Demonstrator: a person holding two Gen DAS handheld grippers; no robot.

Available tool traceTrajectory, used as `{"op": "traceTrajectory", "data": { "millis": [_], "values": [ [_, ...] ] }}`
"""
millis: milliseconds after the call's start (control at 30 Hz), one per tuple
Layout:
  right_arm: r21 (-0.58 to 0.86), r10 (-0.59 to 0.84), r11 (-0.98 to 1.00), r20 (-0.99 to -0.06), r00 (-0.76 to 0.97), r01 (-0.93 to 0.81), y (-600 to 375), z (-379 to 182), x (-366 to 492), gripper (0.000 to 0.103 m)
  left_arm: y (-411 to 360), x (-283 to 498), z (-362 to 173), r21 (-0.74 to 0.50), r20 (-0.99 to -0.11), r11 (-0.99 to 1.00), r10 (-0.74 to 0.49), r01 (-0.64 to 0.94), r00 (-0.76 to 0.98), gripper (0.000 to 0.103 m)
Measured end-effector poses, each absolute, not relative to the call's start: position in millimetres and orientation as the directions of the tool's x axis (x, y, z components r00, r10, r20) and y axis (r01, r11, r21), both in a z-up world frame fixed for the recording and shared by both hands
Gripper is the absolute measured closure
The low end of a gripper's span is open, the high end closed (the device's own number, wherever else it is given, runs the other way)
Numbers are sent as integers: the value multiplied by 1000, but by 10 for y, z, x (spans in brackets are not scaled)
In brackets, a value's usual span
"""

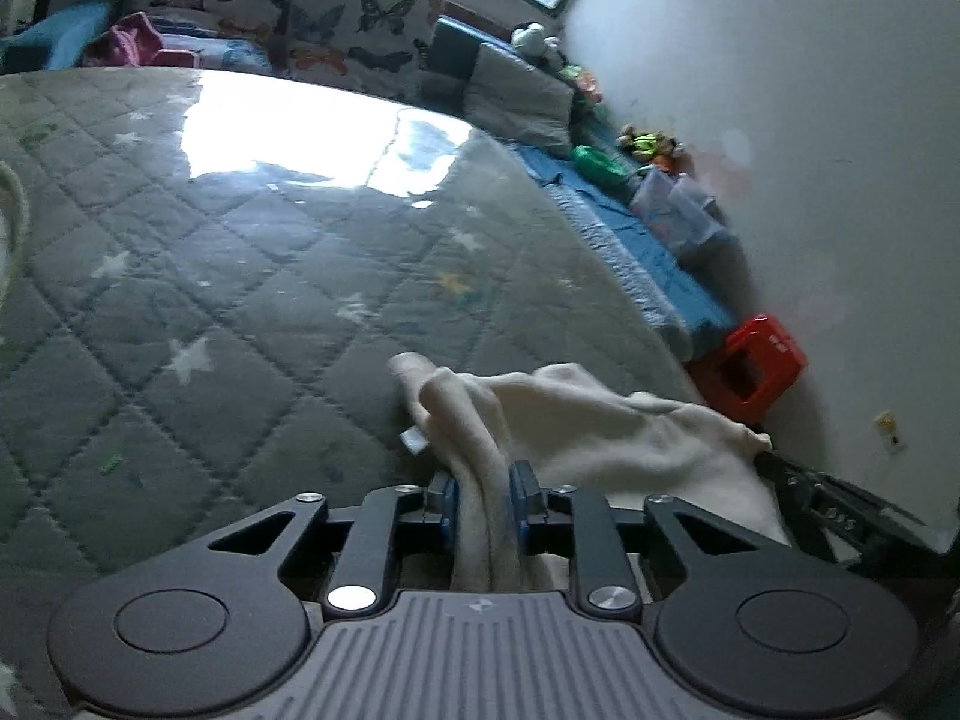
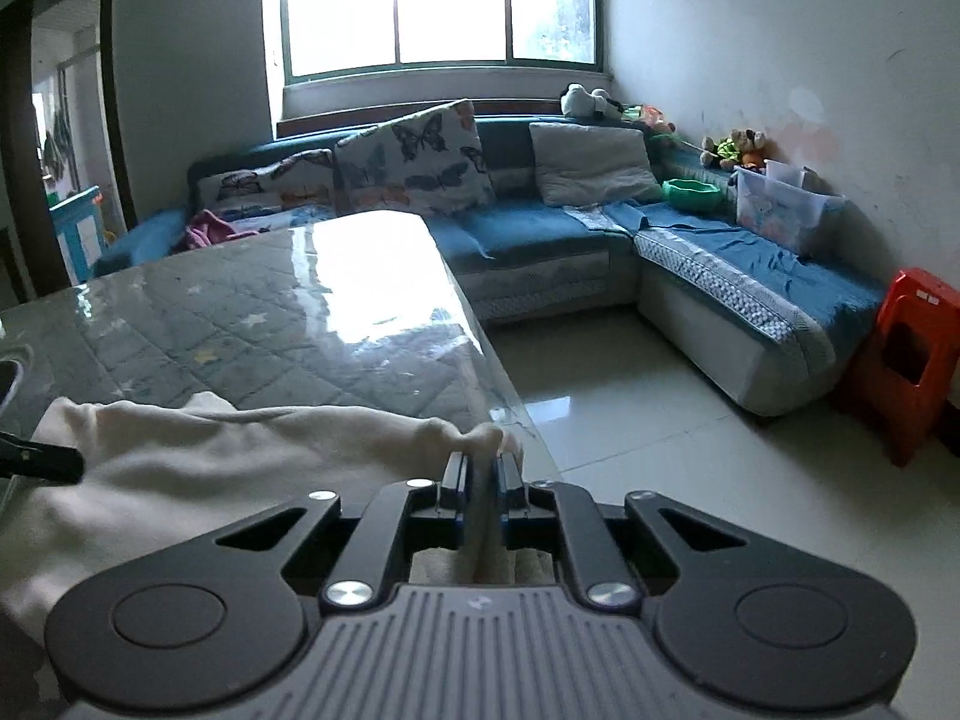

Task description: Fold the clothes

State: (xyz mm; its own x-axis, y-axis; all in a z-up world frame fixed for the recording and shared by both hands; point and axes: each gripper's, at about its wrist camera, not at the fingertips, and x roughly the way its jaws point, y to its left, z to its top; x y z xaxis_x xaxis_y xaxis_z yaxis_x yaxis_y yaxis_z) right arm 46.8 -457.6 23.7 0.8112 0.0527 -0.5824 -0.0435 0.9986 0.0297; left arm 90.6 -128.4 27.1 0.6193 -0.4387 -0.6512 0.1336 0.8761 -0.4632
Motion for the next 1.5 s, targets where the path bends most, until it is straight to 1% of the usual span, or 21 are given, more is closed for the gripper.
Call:
{"op": "traceTrajectory", "data": {
  "millis": [133, 200, 367, 500, 700, 867, 1067, 1200, 1267, 1333, 1433, 1500],
  "values": [
    [58, 43, 998, -564, 825, -12, -4644, 326, 460, 92, -1202, 895, 352, -424, -646, 896, -399, 129, 651, 72],
    [86, 70, 996, -553, 830, -27, -4648, 372, 454, 92, -1200, 896, 427, -411, -626, 900, -393, 143, 673, 73],
    [104, 153, 988, -552, 820, -115, -4467, 353, 524, 92, -1388, 937, 542, -421, -586, 880, -448, 219, 675, 74],
    [99, 185, 983, -562, 807, -156, -4301, 294, 626, 91, -1618, 1002, 538, -422, -584, 865, -489, 272, 648, 75],
    [105, 203, 979, -581, 789, -174, -4192, 203, 774, 91, -1858, 1201, 424, -432, -599, 848, -524, 305, 606, 75],
    [104, 196, 980, -590, 783, -167, -4180, 125, 826, 85, -1985, 1300, 337, -415, -614, 851, -522, 321, 592, 75],
    [93, 189, 982, -587, 787, -166, -4207, 138, 851, 82, -2042, 1345, 291, -406, -614, 853, -521, 329, 593, 75],
    [85, 207, 977, -567, 797, -194, -4165, 235, 750, 80, -2034, 1311, 303, -403, -612, 854, -518, 328, 597, 75],
    [84, 229, 972, -564, 793, -220, -4111, 250, 691, 77, -2039, 1290, 318, -395, -613, 858, -512, 329, 602, 75],
    [82, 248, 966, -565, 787, -246, -4045, 255, 639, 76, -2044, 1269, 333, -387, -613, 862, -507, 329, 606, 75],
    [49, 245, 962, -581, 776, -267, -3950, 199, 613, 75, -2051, 1237, 355, -374, -614, 867, -498, 330, 612, 75],
    [18, 232, 962, -581, 780, -273, -3903, 205, 587, 74, -2056, 1216, 370, -366, -615, 870, -492, 330, 616, 73]
  ]
}}
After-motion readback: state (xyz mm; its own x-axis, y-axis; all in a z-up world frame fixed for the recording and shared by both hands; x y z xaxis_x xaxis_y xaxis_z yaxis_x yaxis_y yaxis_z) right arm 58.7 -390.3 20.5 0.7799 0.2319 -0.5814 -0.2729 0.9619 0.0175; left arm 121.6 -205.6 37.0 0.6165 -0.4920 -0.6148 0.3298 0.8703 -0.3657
